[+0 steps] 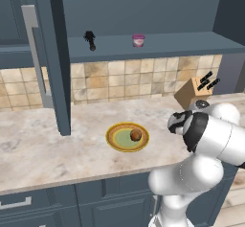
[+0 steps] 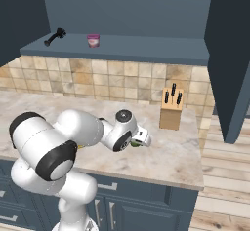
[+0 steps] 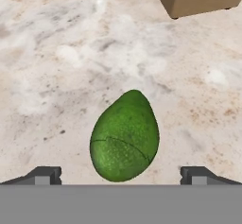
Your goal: Pick the avocado and bread from the counter and place them on the plate. Then pick the jam from the cabinet and place it next to the plate. Lastly close the cabinet door.
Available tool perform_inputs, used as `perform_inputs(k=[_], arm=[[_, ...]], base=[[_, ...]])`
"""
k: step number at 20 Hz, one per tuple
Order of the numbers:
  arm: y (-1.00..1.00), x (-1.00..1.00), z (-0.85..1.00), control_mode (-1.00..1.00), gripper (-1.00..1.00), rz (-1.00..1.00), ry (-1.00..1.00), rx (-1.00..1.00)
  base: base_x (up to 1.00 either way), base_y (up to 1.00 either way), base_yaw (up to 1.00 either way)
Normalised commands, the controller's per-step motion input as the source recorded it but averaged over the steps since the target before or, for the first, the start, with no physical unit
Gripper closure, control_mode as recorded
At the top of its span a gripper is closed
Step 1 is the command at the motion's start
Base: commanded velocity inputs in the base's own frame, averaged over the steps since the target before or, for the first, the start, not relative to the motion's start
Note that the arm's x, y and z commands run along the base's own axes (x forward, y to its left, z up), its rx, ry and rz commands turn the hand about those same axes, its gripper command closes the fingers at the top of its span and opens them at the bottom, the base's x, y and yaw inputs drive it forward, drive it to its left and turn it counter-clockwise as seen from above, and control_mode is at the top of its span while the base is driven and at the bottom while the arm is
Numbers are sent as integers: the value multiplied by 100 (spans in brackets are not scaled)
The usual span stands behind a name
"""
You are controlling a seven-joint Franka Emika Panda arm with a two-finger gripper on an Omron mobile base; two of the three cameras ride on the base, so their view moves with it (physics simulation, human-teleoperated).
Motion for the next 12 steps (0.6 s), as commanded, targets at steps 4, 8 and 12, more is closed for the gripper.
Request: perform_inputs(k=[4, 8, 12], arm=[[-17, 21, -8, -100, -100, -3, 1, 0], [-13, 23, -15, -100, -100, -4, 2, 0], [-3, 14, -27, -100, -100, -1, 4, 1]], base=[[0, 0, 0], [0, 0, 0], [0, 0, 0]])
